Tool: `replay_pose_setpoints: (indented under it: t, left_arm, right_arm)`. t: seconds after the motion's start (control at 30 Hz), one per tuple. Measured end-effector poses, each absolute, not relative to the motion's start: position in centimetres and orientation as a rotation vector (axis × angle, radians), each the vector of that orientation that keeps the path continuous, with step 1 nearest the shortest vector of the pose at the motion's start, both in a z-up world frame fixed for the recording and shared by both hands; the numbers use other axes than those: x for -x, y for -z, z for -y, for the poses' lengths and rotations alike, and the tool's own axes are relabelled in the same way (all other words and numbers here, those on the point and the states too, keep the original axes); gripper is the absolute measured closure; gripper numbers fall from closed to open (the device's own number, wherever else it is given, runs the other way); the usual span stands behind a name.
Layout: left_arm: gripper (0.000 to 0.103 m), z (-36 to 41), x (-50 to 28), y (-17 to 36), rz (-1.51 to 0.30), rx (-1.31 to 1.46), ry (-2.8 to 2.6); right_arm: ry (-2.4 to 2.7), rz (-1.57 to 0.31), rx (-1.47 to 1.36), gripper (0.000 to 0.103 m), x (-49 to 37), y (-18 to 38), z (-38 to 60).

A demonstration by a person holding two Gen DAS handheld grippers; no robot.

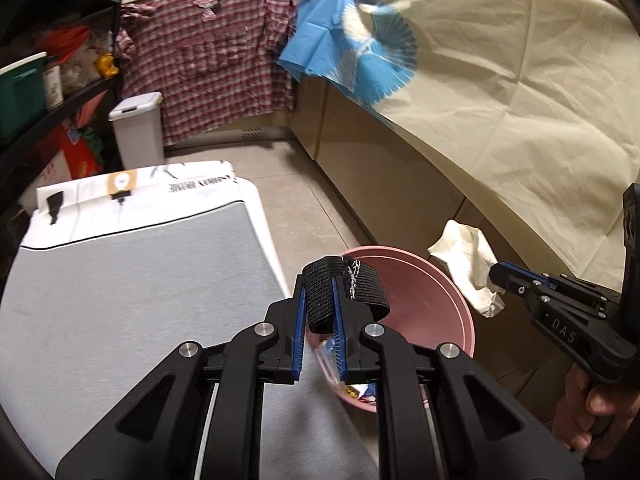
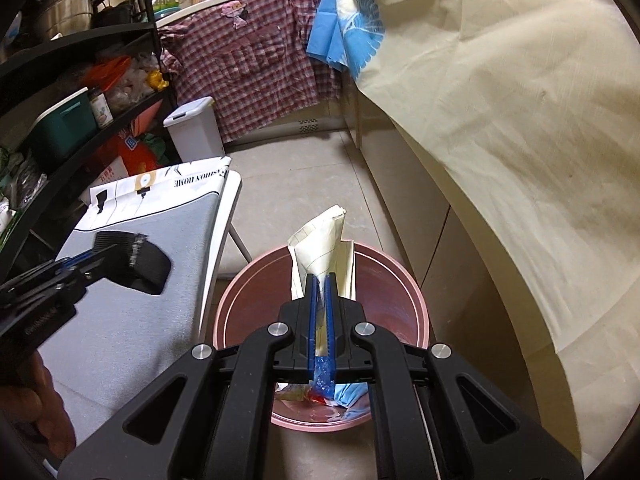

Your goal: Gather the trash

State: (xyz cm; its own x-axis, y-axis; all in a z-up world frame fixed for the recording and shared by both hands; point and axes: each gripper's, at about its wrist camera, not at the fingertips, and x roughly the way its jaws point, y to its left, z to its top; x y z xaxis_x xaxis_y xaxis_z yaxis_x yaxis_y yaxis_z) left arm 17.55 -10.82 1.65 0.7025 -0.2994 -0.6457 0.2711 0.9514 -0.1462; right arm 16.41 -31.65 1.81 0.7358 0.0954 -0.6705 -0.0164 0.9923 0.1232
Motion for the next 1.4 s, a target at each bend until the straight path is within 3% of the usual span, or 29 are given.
replay_pose_setpoints:
  t: [0.33, 0.57, 0.6, 0.67, 0.7, 0.73, 0.97, 1.07, 1.23, 1.4]
  left_arm:
    - [0.089, 13.5, -17.9, -0.7, -0.741, 0.003, 0.347]
    - [0.068, 13.9, -18.0, -0.1, -0.743, 0.001, 0.351]
    - [0.068, 13.8, -18.0, -0.2, -0.741, 0.007, 0.351]
    - [0.068, 13.8, -18.0, -0.3, -0.739, 0.011, 0.349]
    - [0.068, 13.7, -18.0, -0.4, -0.737, 0.013, 0.348]
    - [0.068, 13.6, -18.0, -0.5, -0.736, 0.017, 0.348]
    - [0.066, 12.9, -17.7, -1.0, -0.727, 0.030, 0.326]
    - [0.053, 12.4, -17.2, -1.4, -0.714, 0.034, 0.313]
    - [0.042, 10.4, -15.5, -2.6, -0.677, 0.050, 0.285]
    - [0.034, 7.5, -13.2, -4.2, -0.637, 0.092, 0.239]
  right_arm:
    - [-0.057, -0.763, -0.120, 0.098, -17.2, -0.9, 32.1]
    - [-0.048, -0.772, -0.130, 0.093, -17.6, -0.6, 32.4]
    - [-0.046, -0.774, -0.132, 0.091, -17.6, -0.5, 32.5]
    - [-0.042, -0.789, -0.144, 0.074, -17.8, -0.2, 32.7]
    - [-0.036, -0.793, -0.150, 0.058, -17.8, -0.1, 32.8]
    - [-0.027, -0.794, -0.152, 0.052, -17.8, -0.1, 32.9]
    - [-0.006, -0.796, -0.184, 0.051, -17.5, -0.1, 33.5]
    - [0.012, -0.775, -0.178, 0.045, -16.9, -0.6, 33.5]
    - [0.084, -0.651, -0.098, 0.022, -14.1, -3.0, 32.8]
    - [0.111, -0.547, -0.132, 0.011, -10.2, -5.0, 32.5]
